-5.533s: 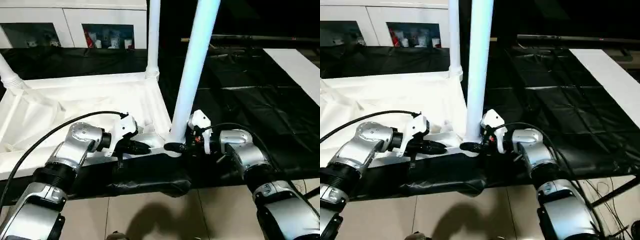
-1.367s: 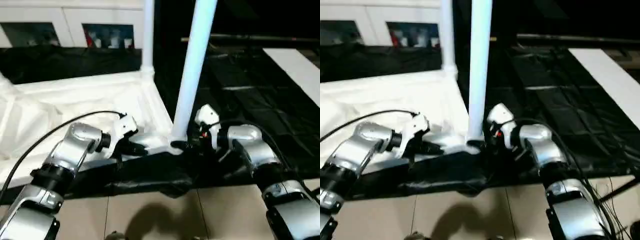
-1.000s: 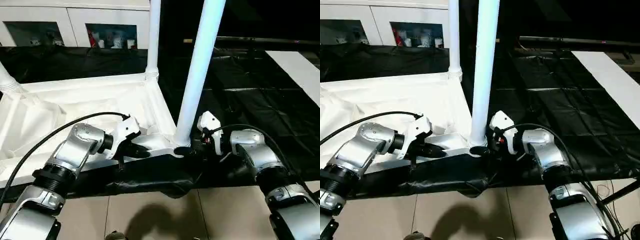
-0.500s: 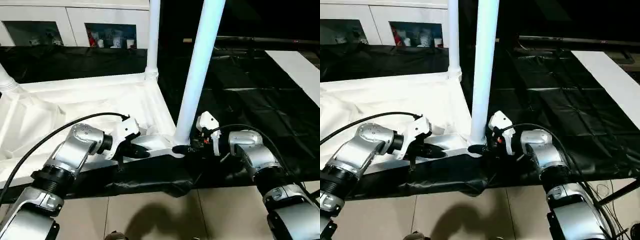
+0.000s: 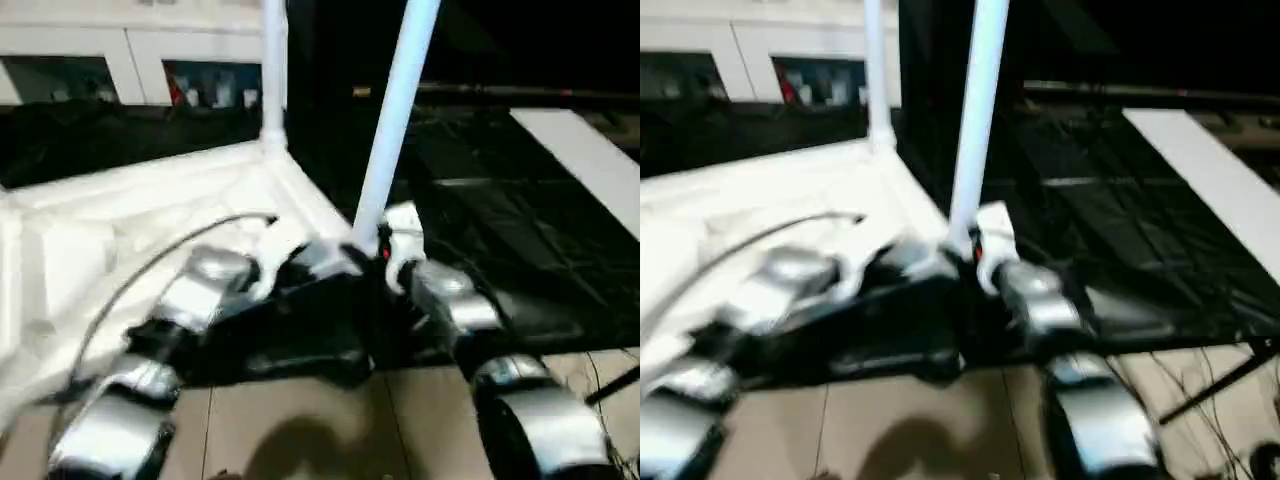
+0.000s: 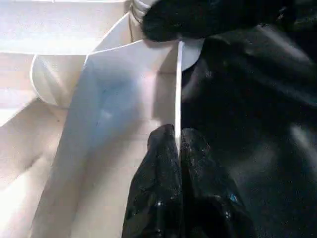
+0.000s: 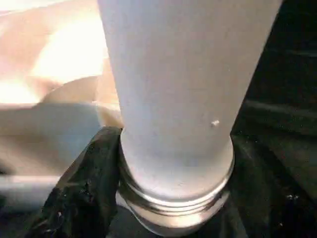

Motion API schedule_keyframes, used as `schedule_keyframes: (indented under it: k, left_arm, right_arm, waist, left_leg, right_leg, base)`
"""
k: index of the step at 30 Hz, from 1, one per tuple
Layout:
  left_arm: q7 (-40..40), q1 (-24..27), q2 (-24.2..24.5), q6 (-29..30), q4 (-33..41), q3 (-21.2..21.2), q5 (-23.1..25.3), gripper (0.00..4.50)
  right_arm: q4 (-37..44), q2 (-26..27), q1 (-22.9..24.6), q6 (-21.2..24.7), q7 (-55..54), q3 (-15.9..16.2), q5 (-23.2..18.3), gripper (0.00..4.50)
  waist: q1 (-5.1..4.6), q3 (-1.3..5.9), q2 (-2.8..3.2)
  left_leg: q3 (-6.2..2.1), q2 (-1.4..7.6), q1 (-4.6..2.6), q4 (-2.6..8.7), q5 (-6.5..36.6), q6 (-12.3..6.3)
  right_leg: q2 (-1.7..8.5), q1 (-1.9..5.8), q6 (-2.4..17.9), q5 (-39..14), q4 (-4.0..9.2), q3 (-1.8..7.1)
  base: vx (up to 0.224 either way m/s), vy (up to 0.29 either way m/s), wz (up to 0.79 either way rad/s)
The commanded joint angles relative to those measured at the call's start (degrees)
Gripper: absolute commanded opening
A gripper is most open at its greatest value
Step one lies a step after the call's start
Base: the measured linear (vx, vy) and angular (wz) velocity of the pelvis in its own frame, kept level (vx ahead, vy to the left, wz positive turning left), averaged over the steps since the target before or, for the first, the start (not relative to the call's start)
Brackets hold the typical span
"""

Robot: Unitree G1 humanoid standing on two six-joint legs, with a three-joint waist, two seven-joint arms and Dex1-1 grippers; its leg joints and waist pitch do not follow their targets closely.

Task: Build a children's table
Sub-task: Rotate leg to tighten

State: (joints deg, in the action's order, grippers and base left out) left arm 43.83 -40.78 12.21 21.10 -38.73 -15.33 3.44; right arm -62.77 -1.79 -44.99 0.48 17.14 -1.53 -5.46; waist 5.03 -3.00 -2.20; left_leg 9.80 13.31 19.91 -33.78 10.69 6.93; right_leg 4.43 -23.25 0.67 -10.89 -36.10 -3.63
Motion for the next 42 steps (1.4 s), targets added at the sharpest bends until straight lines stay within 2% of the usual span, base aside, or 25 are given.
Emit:
schedule_keyframes:
  k: [1,4,6,8,9,10,11,12,13,14,15,17,18,20,21,24,25,26,28,32,35,38,39,42]
  left_arm:
    - [-5.3,-0.4,-2.4,-0.5,-3.1,1.4,0.1,0.00]
    - [-5.2,-1.2,-2.5,-2.9,-5.2,0.0,1.8,0.00]
    - [-4.8,-1.3,-2.4,-3.8,-5.6,-0.4,2.4,0.00]
    - [-4.2,-1.2,-2.0,-4.3,-5.7,-0.5,2.4,0.00]
    - [-3.1,-1.0,-1.4,-4.6,-5.2,-0.7,2.3,0.00]
    - [-2.4,-0.8,-0.9,-4.5,-4.8,-0.8,2.3,0.00]
    - [-1.4,-0.6,-0.3,-5.4,-4.6,-1.2,2.3,0.00]
    - [0.0,-0.3,0.5,-5.5,-4.2,-1.3,2.1,0.00]
    - [2.6,0.2,1.6,-7.0,-3.5,-1.6,1.6,0.00]
    - [3.7,0.4,1.9,-7.8,-3.2,-1.7,1.4,0.00]
    - [5.7,0.7,2.4,-9.2,-2.9,-1.8,0.9,0.00]
    - [8.5,1.2,3.3,-10.8,-2.9,-1.8,0.5,0.00]
    - [12.2,1.9,4.6,-12.4,-2.6,-2.3,-0.1,0.00]
    - [14.1,2.3,5.2,-13.3,-2.2,-2.5,-0.4,0.00]
    - [18.6,3.4,6.6,-14.5,-0.3,-2.9,-1.6,0.00]
    - [23.6,4.6,8.7,-14.9,2.6,-3.8,-3.0,0.00]
    - [25.2,4.9,9.6,-15.1,3.6,-4.0,-3.3,0.00]
    - [25.9,5.1,10.1,-15.3,4.1,-4.1,-3.3,0.00]
    - [26.5,5.2,10.5,-15.7,4.3,-3.8,-3.2,0.00]
    - [26.6,5.7,10.9,-15.8,4.5,-3.1,-3.2,0.00]
    - [26.8,6.2,11.3,-15.2,5.4,-2.7,-3.4,0.00]
    - [27.0,6.6,11.8,-15.0,6.2,-2.6,-3.7,0.00]
    - [27.0,6.6,11.8,-15.0,6.2,-2.6,-3.7,0.00]
    - [27.0,7.0,12.0,-14.7,6.7,-2.4,-4.1,0.00]
  right_arm:
    - [-2.5,2.1,-0.8,0.2,-3.7,0.2,-0.2,2.72]
    - [-2.4,3.1,-1.5,-1.7,-1.6,2.3,2.1,2.72]
    - [-2.0,3.1,-1.3,-2.9,0.3,3.0,3.0,2.72]
    - [-1.1,3.0,-0.8,-4.4,3.5,2.9,2.5,3.28]
    - [0.2,2.6,-0.1,-5.1,6.4,2.6,1.7,3.28]
    - [1.0,2.2,0.2,-5.1,7.8,2.6,1.4,3.51]
    - [1.6,1.3,0.5,-5.6,9.3,3.1,1.7,3.51]
    - [2.3,0.0,0.8,-5.6,11.0,3.4,1.8,3.70]
    - [3.5,-2.1,1.4,-5.7,13.8,4.1,2.1,3.70]
    - [3.9,-2.8,1.6,-5.6,14.9,4.3,2.2,3.79]
    - [4.2,-4.3,1.8,-5.3,17.1,5.0,2.5,3.97]
    - [5.4,-7.6,2.8,-5.5,21.7,7.7,4.6,4.06]
    - [7.3,-10.3,3.7,-5.6,26.2,8.7,4.9,4.06]
    - [8.3,-11.2,4.1,-5.4,28.3,8.7,4.5,4.06]
    - [10.6,-12.7,4.7,-5.4,32.7,8.8,3.5,4.06]
    - [13.0,-14.5,5.4,-4.9,39.1,9.2,2.6,4.06]
    - [13.6,-15.3,5.6,-4.3,41.9,10.1,2.5,4.06]
    - [13.7,-15.7,5.6,-4.2,43.5,11.0,2.9,4.06]
    - [13.6,-16.0,5.6,-4.0,45.0,12.2,3.4,4.06]
    - [12.7,-15.6,5.4,-3.8,45.9,13.2,4.1,4.06]
    - [11.8,-14.8,4.9,-3.8,45.8,13.3,4.9,4.06]
    - [11.2,-14.1,4.4,-3.6,45.0,12.6,4.6,3.81]
    - [11.2,-14.1,4.4,-3.6,45.0,12.6,4.6,3.63]
    - [11.5,-14.0,4.5,-3.0,45.9,11.9,3.3,3.45]
  waist:
    - [-0.12,3.50,0.61]
    - [0.05,3.68,0.60]
    - [0.10,3.73,0.63]
    - [0.22,3.85,0.81]
    - [0.21,3.84,0.80]
    - [0.15,3.79,0.78]
    - [0.18,3.81,1.21]
    - [-0.20,3.74,1.05]
    - [-0.17,3.80,1.04]
    - [-0.20,3.90,1.29]
    - [-0.25,3.94,1.17]
    - [-0.16,4.01,1.20]
    - [-0.12,4.01,1.14]
    - [-0.01,4.08,1.05]
    - [0.09,4.10,1.08]
    - [0.34,4.14,1.17]
    - [0.49,4.13,0.81]
    - [0.68,4.00,1.03]
    - [0.81,3.91,1.04]
    - [0.83,3.75,0.68]
    - [0.85,3.75,0.62]
    - [0.87,3.80,0.50]
    - [0.88,3.78,0.54]
    - [0.80,3.77,0.54]
  left_leg:
    - [0.51,-0.55,-0.68,4.14,15.3,1.58]
    - [0.59,-0.64,0.03,4.09,12.9,0.28]
    - [0.65,-0.69,0.15,4.04,11.9,-0.29]
    - [0.66,-0.65,0.24,4.00,11.1,-0.87]
    - [0.64,-0.64,0.33,4.04,10.8,-0.99]
    - [0.67,-0.64,0.51,4.05,11.1,-1.37]
    - [0.42,-0.62,0.71,4.19,11.0,-1.41]
    - [0.34,-0.67,1.05,4.28,10.8,-1.33]
    - [0.26,-0.68,1.05,4.29,10.4,-1.32]
    - [0.39,-0.54,0.68,4.12,10.4,-1.68]
    - [0.38,-0.50,0.67,4.07,10.2,-1.82]
    - [0.50,-0.56,0.73,3.85,8.5,-2.31]
    - [0.58,-0.57,0.69,3.76,8.2,-2.88]
    - [0.67,-0.44,0.65,3.72,7.4,-3.37]
    - [0.65,-0.45,0.60,3.69,7.5,-3.54]
    - [0.79,-0.20,0.42,3.63,7.3,-4.26]
    - [0.87,-0.05,0.38,3.59,7.4,-4.59]
    - [0.88,0.04,0.32,3.67,7.7,-4.62]
    - [0.92,0.06,0.25,3.72,8.5,-4.19]
    - [0.78,-0.04,0.32,3.96,9.7,-2.81]
    - [0.72,-0.06,0.39,4.02,9.3,-2.65]
    - [0.76,-0.04,0.40,3.99,8.0,-2.81]
    - [0.74,-0.02,0.39,4.01,8.1,-2.78]
    - [0.82,-0.05,0.35,3.98,8.4,-2.88]
  right_leg:
    - [2.93,1.87,8.6,-19.9,5.53,2.29]
    - [2.80,2.43,9.6,-14.2,5.05,2.29]
    - [2.83,2.62,9.7,-13.3,4.98,2.29]
    - [2.90,2.75,10.0,-12.7,4.87,2.28]
    - [2.88,2.81,10.1,-12.5,4.85,2.24]
    - [2.83,2.91,10.1,-12.6,4.92,2.18]
    - [2.95,3.11,9.9,-13.2,4.90,2.06]
    - [2.93,3.41,9.5,-13.6,4.93,1.99]
    - [2.92,3.53,9.5,-13.6,4.95,1.91]
    - [2.88,3.17,10.1,-12.3,5.01,2.04]
    - [2.86,3.21,10.7,-11.2,4.85,2.05]
    - [2.64,3.40,12.3,-7.4,4.45,2.04]
    - [2.63,3.43,12.9,-5.9,4.29,2.09]
    - [2.72,3.46,13.8,-3.7,3.98,2.21]
    - [2.72,3.50,13.9,-3.5,3.96,2.14]
    - [2.66,3.43,15.0,-1.9,3.62,2.12]
    - [2.72,3.42,15.4,-1.4,3.52,2.14]
    - [2.75,3.27,15.5,-2.0,3.55,2.10]
    - [2.76,3.16,15.4,-3.1,3.61,2.12]
    - [2.99,3.23,13.9,-7.2,3.95,2.19]
    - [3.06,3.25,13.4,-8.0,4.00,2.20]
    - [2.97,3.18,13.5,-6.4,3.80,2.21]
    - [3.00,3.18,13.5,-6.5,3.77,2.20]
    - [2.98,3.18,13.4,-6.8,3.84,2.25]
  base:
    - [0.000,0.000,0.00]
    - [0.000,0.000,0.00]
    - [0.000,0.000,0.00]
    - [0.000,0.000,0.00]
    - [0.000,0.000,0.00]
    - [0.000,0.000,0.00]
    - [0.000,0.000,0.00]
    - [0.000,0.000,0.00]
    - [0.000,0.000,0.00]
    - [0.000,0.000,0.00]
    - [0.000,0.000,0.00]
    - [0.000,0.000,0.00]
    - [0.000,0.000,0.00]
    - [0.000,0.000,0.00]
    - [0.000,0.000,0.00]
    - [0.000,0.000,0.00]
    - [0.000,0.000,0.00]
    - [0.000,0.000,0.00]
    - [0.000,0.000,0.00]
    - [0.000,0.000,0.00]
    - [0.000,0.000,0.00]
    - [0.000,0.000,0.00]
    - [0.000,0.000,0.00]
    - [0.000,0.000,0.00]
